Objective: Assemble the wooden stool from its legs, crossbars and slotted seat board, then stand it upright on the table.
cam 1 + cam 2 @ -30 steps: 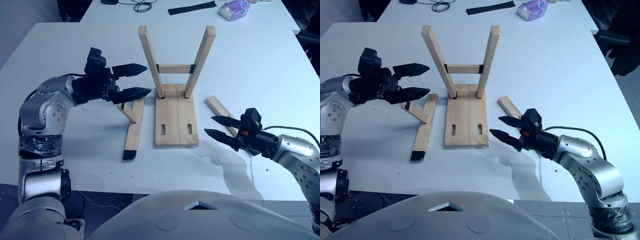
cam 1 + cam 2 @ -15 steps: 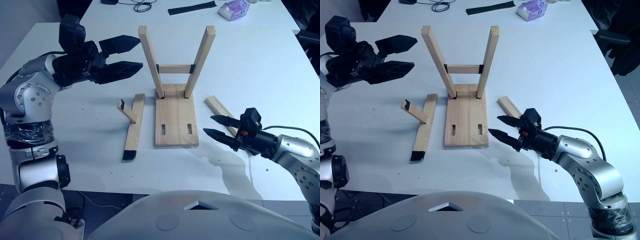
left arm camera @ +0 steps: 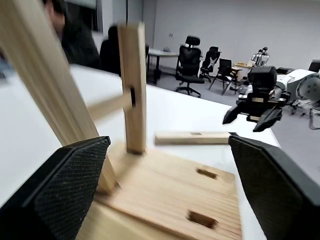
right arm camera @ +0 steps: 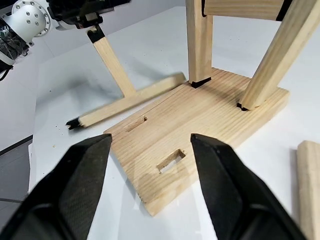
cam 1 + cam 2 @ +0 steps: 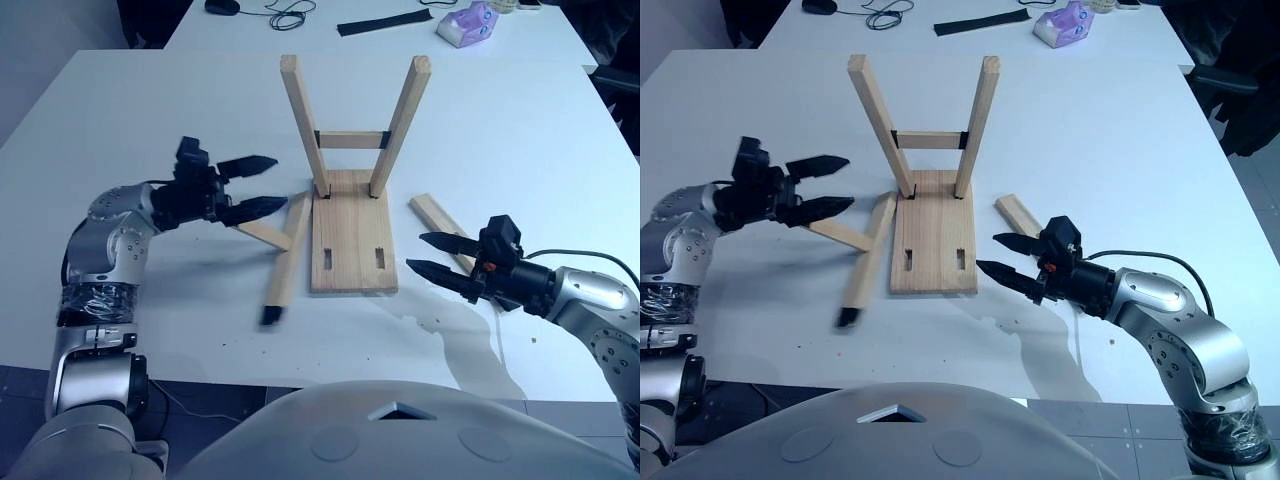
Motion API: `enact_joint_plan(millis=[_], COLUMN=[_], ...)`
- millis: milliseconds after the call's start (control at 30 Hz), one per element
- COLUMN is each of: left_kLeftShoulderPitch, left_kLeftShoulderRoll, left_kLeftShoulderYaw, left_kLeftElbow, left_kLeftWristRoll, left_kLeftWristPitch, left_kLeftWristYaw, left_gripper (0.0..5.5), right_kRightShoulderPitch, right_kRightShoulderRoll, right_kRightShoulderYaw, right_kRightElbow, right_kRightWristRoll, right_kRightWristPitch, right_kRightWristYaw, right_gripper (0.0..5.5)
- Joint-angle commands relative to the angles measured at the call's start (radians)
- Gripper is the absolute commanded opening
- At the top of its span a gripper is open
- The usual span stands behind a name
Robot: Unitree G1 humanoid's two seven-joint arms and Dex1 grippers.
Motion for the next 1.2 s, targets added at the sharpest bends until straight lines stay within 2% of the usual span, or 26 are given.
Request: enact_joint_plan(millis=[33, 267, 400, 533, 667, 767, 900, 1200], left_kLeftShoulderPitch=[-0.096, -0.257, -0.235, -0.086, 0.113, 0.196, 0.238, 0.321], left_kLeftShoulderRoll=[-0.021, -0.045, -0.056, -0.031, 0.043, 0.09, 0.09, 0.147], left_kLeftShoulderYaw=[0.027, 0.125, 0.099, -0.026, -0.153, -0.232, -0.285, -0.326], left_kLeftElbow=[-0.104, -0.249, -0.432, -0.649, -0.806, -0.824, -0.785, -0.679], left_kLeftWristRoll=[-0.086, -0.237, -0.313, -0.264, -0.134, -0.012, 0.071, 0.195], left_kLeftWristPitch=[0.13, 0.269, 0.358, 0.431, 0.396, 0.347, 0.302, 0.171], left_kLeftWristYaw=[0.061, 0.221, 0.318, 0.422, 0.423, 0.426, 0.434, 0.35], left_gripper=[4.4, 4.4, 4.4, 4.4, 4.4, 4.4, 4.4, 4.4], right_kRightShoulderPitch=[0.03, 0.038, 0.031, 0.037, 0.045, 0.058, 0.059, 0.065], right_kRightShoulderRoll=[0.021, 0.04, 0.039, 0.036, 0.037, 0.042, 0.047, 0.048], right_kRightShoulderYaw=[-0.002, 0.001, -0.002, -0.013, -0.019, -0.019, -0.013, -0.004], right_kRightElbow=[-0.029, -0.037, -0.031, -0.035, -0.037, -0.049, -0.05, -0.05], right_kRightWristRoll=[0.0, -0.005, -0.006, -0.001, 0.0, 0.002, 0.001, -0.001], right_kRightWristPitch=[-0.001, -0.008, -0.01, -0.011, -0.013, -0.013, -0.015, -0.015], right_kRightWristYaw=[-0.029, -0.044, -0.043, -0.041, -0.043, -0.05, -0.057, -0.059], right_gripper=[2.91, 2.91, 2.91, 2.91, 2.91, 2.91, 2.91, 2.91])
